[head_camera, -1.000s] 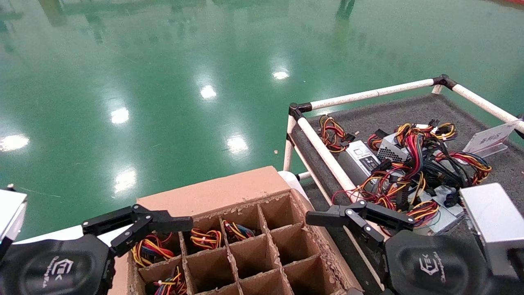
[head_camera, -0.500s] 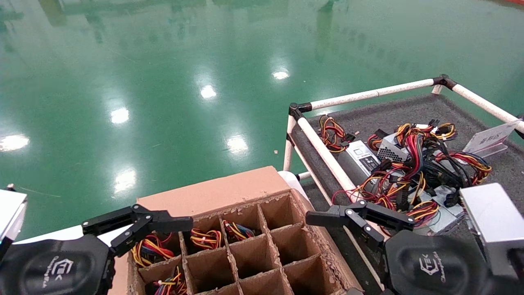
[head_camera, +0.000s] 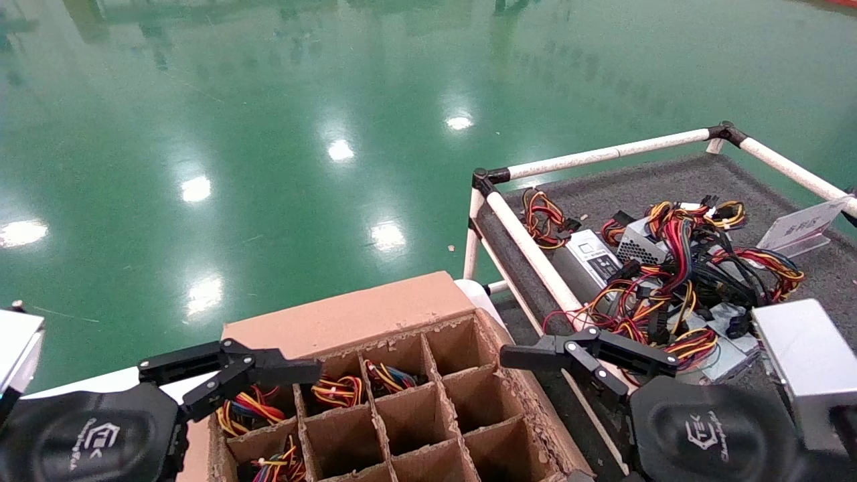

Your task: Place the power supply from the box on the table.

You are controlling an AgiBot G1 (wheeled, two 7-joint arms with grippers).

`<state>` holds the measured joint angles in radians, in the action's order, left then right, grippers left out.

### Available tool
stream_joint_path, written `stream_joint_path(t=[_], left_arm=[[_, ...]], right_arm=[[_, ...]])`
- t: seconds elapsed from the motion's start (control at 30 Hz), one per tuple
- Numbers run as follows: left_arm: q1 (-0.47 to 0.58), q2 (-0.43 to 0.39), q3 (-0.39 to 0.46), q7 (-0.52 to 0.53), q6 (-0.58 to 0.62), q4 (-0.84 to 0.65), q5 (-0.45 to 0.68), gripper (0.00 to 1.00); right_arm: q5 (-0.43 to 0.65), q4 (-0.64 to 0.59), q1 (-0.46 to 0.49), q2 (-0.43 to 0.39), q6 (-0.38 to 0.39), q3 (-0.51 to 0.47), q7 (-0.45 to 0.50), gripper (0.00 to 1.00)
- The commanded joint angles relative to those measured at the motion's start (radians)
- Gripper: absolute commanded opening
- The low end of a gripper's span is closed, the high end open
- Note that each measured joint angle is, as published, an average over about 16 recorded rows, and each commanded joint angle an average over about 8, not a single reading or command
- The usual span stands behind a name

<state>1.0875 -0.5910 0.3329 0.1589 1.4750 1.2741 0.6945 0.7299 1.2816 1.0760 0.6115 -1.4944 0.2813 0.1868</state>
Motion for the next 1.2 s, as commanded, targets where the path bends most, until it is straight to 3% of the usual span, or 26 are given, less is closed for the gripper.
stream_joint_path(t=[0.03, 1.13, 1.17, 1.2], left_arm=[[0.000, 0.000, 0.000, 0.000, 0.000, 0.000, 0.000, 0.00], [0.000, 0.000, 0.000, 0.000, 0.000, 0.000, 0.000, 0.00], [0.000, 0.000, 0.000, 0.000, 0.000, 0.000, 0.000, 0.06], [0.000, 0.000, 0.000, 0.000, 0.000, 0.000, 0.000, 0.19]], right_arm=[[0.000, 0.000, 0.000, 0.000, 0.000, 0.000, 0.000, 1.00], [0.000, 0.000, 0.000, 0.000, 0.000, 0.000, 0.000, 1.00], [0.000, 0.000, 0.000, 0.000, 0.000, 0.000, 0.000, 1.00], [0.000, 0.000, 0.000, 0.000, 0.000, 0.000, 0.000, 1.00]])
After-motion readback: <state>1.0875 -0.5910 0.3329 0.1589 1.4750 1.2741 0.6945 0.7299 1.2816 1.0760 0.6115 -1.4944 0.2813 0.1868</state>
